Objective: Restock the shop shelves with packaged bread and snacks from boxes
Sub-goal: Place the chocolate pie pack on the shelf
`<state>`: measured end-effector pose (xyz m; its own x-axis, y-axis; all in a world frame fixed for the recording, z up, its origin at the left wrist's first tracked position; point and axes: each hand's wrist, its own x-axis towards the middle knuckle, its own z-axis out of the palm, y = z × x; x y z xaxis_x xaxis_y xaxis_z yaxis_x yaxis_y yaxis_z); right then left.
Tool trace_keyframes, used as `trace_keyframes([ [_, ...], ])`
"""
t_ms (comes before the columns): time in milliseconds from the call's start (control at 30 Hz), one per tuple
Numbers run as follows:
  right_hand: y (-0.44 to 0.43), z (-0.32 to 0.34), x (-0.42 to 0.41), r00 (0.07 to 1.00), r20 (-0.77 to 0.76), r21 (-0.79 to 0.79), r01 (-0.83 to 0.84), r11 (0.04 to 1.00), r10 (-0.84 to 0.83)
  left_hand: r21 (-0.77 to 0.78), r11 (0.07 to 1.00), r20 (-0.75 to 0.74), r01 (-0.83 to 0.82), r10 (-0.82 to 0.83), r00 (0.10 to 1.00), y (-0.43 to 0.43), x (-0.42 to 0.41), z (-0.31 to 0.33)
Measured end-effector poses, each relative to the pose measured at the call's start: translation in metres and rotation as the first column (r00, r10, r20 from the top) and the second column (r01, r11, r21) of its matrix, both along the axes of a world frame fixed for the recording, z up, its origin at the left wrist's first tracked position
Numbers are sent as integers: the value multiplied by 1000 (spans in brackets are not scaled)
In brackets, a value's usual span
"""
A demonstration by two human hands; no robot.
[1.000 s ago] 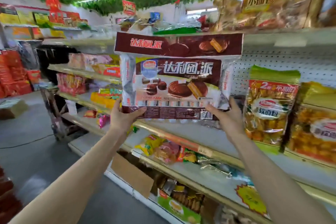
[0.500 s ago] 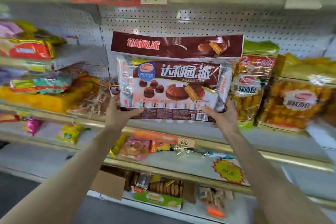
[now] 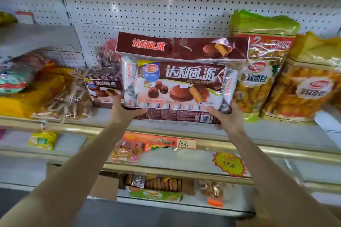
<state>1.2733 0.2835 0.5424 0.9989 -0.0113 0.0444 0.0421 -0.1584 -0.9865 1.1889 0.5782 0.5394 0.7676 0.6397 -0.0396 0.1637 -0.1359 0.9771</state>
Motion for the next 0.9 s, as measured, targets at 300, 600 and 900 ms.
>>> trace_keyframes([
  [300, 22, -31, 26, 995, 10, -53, 96, 994, -96, 35, 996, -37, 78, -77, 996, 29, 44, -46],
  [600, 26, -68, 45, 989, 41, -69, 147, 987, -145, 101, 990, -58, 100, -94, 994, 29, 60, -75],
  [900, 29, -92, 60, 986, 97, -90, 145, 985, -136, 111, 989, -51, 96, -91, 995, 30, 72, -95],
])
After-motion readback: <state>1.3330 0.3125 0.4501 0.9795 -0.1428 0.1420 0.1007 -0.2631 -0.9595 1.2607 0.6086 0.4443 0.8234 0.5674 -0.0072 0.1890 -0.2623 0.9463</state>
